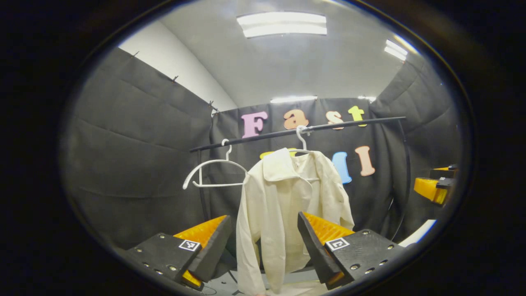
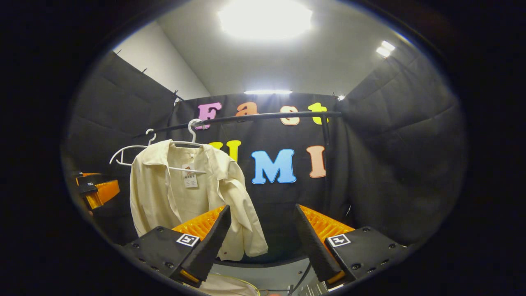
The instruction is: Grasp the clothes on the hanger with both hands and then place them into the laundry hamper below.
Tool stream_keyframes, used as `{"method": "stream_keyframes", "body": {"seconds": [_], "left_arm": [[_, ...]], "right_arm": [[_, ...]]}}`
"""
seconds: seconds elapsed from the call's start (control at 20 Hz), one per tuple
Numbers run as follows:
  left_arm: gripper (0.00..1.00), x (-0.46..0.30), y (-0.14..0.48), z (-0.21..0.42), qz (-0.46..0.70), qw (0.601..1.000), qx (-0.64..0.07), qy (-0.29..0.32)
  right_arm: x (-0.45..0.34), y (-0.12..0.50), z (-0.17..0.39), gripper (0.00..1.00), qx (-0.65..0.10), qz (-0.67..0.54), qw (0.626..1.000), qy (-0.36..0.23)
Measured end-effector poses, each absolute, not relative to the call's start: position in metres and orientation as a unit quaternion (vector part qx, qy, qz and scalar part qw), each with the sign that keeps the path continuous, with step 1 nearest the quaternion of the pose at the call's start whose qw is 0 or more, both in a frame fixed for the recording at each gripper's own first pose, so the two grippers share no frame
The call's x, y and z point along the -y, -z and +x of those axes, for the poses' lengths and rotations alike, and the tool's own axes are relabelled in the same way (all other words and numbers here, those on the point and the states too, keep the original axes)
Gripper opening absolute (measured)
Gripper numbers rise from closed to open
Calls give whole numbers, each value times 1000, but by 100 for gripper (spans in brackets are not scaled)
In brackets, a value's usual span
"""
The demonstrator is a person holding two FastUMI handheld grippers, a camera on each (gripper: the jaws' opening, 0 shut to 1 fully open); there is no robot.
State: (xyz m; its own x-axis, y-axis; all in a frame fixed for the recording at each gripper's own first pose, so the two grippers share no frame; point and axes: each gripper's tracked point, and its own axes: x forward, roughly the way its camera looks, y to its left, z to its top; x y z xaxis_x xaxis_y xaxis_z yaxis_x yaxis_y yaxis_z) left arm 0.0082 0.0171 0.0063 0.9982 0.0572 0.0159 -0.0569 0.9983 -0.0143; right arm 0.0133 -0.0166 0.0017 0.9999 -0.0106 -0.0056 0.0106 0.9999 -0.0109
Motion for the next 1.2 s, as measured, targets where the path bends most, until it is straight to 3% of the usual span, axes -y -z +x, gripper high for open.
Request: {"method": "stream_keyframes", "body": {"seconds": [0.6, 1.2], "left_arm": [[95, -12, -5, 30, -9, 1000, 5, -24], [95, 27, -7, 121, -7, 998, 4, -67]], "right_arm": [[-16, -6, 49, 97, 6, 7, 1000, -28], [-81, 2, 170, 96, 10, 9, 987, -159]]}}
